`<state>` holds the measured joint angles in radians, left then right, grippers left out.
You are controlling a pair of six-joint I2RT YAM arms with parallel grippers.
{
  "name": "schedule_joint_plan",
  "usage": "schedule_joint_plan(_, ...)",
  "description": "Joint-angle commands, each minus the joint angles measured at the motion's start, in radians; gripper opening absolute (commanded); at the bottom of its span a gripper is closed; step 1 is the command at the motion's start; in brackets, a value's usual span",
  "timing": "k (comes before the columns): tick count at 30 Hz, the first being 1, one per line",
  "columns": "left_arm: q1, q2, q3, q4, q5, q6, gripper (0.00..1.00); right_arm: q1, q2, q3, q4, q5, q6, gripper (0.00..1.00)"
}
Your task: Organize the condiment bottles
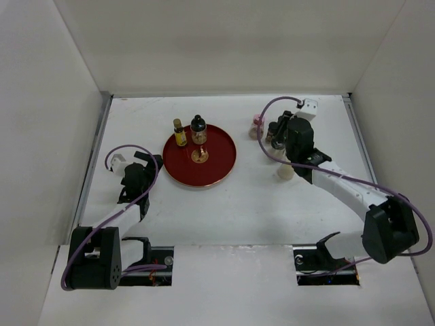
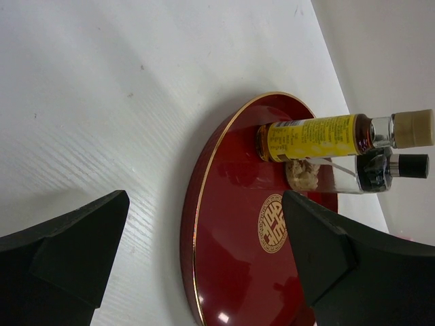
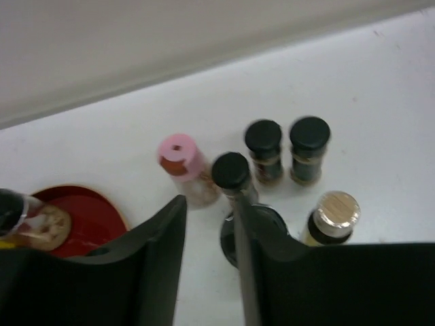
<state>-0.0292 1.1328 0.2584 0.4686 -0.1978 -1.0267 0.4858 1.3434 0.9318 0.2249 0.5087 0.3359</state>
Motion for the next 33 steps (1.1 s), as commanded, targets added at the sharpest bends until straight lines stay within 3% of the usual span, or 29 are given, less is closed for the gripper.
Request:
schedule_joint_plan(1, -0.005, -0.021, -0.007, 0.05, -0.003, -0.001, 1.0, -0.031, 0.005, -0.018, -0.033, 0.013, 0.028, 0.45)
schedule_joint_plan(3, -0.005, -0.028, -0.007, 0.047, -0.003, 0.001, 1.0, -0.039, 0.032, -0.013, -0.029, 0.01, 0.029, 0.54)
schedule_joint_plan(6, -0.005, -0.033, -0.008, 0.047, -0.005, 0.001, 1.0, -0.046, 0.08, 0.009, -0.035, -0.002, 0.017, 0.58)
schedule_joint_plan(11, -0.008, -0.028, -0.007, 0.047, -0.005, 0.002, 1.0, -0.06, 0.146, 0.033, -0.036, -0.01, 0.022, 0.59)
schedule_joint_plan(17, -0.01, -0.022, -0.005, 0.05, 0.0, 0.002, 1.0, -0.063, 0.183, 0.039, -0.042, 0.013, 0.018, 0.5)
schedule_joint_plan(25, -0.013, -0.008, -0.002, 0.053, 0.0, 0.001, 1.0, -0.059, 0.232, 0.067, -0.018, 0.06, -0.008, 0.24)
schedule_joint_plan(33, -0.015, -0.004, -0.002, 0.054, 0.0, -0.003, 1.0, 0.047, 0.143, 0.082, -0.013, 0.128, -0.072, 0.19)
